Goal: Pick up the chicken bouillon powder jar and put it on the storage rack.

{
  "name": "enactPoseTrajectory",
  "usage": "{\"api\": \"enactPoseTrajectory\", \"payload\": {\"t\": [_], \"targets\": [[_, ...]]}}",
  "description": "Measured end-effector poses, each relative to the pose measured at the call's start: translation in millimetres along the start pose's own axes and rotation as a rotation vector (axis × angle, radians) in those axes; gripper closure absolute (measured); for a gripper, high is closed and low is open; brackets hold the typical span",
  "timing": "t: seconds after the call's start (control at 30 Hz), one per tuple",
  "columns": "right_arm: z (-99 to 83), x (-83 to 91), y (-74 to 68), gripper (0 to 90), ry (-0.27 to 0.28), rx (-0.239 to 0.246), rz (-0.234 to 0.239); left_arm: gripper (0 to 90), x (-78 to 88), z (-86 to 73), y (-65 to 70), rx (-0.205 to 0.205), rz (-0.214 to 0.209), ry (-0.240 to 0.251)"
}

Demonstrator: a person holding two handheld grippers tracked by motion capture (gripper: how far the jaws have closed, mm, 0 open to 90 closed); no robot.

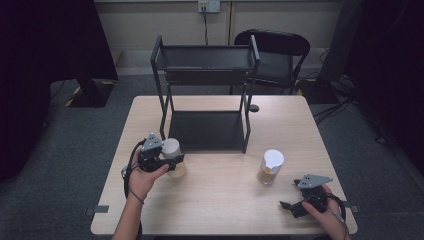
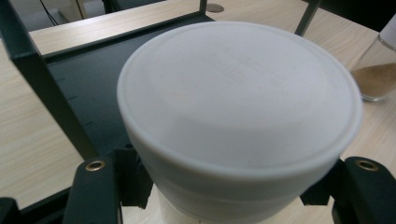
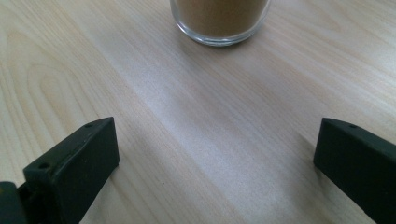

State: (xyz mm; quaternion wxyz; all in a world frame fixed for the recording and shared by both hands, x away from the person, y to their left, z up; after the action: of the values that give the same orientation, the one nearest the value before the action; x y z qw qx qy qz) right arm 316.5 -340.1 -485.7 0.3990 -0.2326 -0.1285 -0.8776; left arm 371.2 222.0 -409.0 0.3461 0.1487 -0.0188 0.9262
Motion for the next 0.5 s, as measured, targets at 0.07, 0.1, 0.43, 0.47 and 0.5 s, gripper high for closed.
{"api": "enactPoseTrajectory", "payload": {"t": [0.07,0.1,0.43,0.47,0.5], "targets": [[0.0,0.0,0.0,0.0,0.000,0.000,0.000,35.0,-2.7,4.1,0.0,-0.001,-0.004,0.002],[0.0,0.0,0.0,0.0,0.000,0.000,0.000,35.0,-4.4,7.3,-0.3,-0.001,-0.011,-0.001],[0.0,0.0,0.0,0.0,0.000,0.000,0.000,35.0,-14.8,31.0,-0.7,-0.006,-0.033,-0.005],[0.0,0.0,0.0,0.0,0.000,-0.001,0.000,35.0,-15.9,33.0,-0.7,-0.001,-0.035,-0.006],[0.0,0.0,0.0,0.0,0.000,0.000,0.000,35.0,-17.1,35.2,-0.4,-0.001,-0.035,-0.008]]}}
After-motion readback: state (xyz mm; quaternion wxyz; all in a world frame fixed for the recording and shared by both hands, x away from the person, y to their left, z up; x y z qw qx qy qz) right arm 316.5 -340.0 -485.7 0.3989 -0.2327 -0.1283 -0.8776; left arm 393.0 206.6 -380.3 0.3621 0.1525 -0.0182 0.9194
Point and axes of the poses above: each handheld gripper's, and its own axes: x roughly backward along the jaws, z roughly out of its top, y roughly to its right, the point moved 9 cm from there along -x, roughly forward along the jaws, and after that the axes turned 12 degrees about y, right-handed, at the moved point
